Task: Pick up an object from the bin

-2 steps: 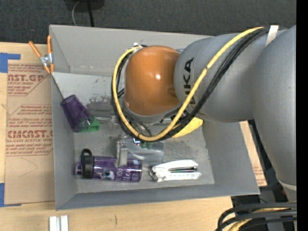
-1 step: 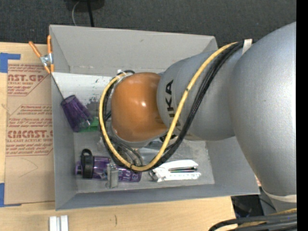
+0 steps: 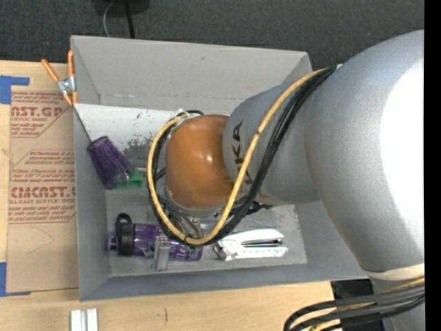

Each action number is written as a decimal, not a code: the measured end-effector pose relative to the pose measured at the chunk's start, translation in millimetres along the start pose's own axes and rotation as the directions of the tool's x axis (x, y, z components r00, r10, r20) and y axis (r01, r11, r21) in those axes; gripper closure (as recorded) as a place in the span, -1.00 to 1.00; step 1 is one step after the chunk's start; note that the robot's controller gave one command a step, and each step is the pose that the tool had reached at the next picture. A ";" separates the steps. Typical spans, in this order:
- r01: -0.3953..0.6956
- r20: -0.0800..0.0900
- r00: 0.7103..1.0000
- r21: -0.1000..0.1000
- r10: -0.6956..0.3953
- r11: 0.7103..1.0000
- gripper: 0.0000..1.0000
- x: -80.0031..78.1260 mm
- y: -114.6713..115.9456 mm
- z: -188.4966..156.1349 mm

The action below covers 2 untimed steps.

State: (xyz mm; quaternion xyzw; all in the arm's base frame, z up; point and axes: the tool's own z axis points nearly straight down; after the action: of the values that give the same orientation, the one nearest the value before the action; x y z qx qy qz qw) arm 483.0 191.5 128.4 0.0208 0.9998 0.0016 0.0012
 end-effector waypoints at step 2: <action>-0.174 0.011 0.985 -0.012 0.175 0.985 1.00 -14.4 2.5 71.5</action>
Offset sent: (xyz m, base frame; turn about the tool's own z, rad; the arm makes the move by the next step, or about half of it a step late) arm 0.0060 -0.0062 -0.0584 0.2703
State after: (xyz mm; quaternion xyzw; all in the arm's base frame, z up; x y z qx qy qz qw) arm 497.7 193.6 56.9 0.1083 0.9941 0.0071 0.0074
